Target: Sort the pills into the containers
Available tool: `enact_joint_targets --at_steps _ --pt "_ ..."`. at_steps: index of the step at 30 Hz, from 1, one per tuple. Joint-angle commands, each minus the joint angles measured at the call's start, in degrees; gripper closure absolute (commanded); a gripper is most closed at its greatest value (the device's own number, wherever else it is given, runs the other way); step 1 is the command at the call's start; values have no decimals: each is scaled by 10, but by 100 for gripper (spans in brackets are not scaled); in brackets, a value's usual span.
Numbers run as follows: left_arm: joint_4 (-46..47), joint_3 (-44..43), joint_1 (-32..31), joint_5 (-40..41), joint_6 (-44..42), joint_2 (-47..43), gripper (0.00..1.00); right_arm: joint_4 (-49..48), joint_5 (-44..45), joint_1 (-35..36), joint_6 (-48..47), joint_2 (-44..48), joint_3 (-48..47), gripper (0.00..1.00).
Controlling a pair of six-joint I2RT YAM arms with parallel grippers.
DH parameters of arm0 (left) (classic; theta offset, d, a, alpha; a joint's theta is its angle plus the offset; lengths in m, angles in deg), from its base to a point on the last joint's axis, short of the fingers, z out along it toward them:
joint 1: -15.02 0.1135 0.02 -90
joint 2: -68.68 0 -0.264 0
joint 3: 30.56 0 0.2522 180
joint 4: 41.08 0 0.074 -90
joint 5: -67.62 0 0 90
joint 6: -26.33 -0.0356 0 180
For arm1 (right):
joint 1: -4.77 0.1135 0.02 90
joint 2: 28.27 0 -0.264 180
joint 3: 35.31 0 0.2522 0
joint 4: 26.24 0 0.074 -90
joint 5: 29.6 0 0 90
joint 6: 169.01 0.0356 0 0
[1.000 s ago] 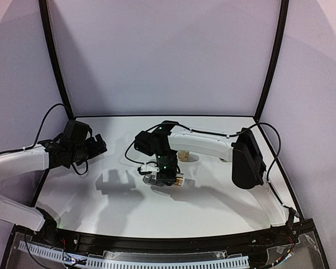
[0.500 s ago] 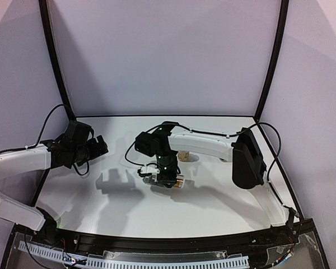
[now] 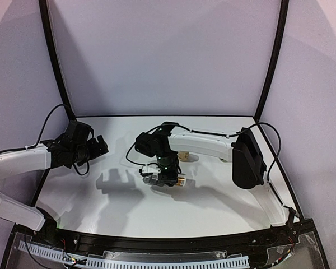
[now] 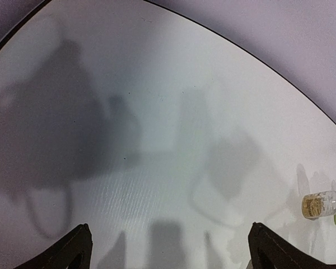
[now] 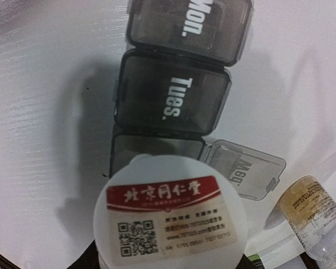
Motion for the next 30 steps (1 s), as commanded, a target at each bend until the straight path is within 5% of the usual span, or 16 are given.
enact_joint_targets --at_steps 1,30 --pt "6 -10 3 -4 -10 -2 1 215 21 3 3 7 -11 100" --pt "18 -15 4 11 -46 10 1 235 108 19 -13 -9 21 100"
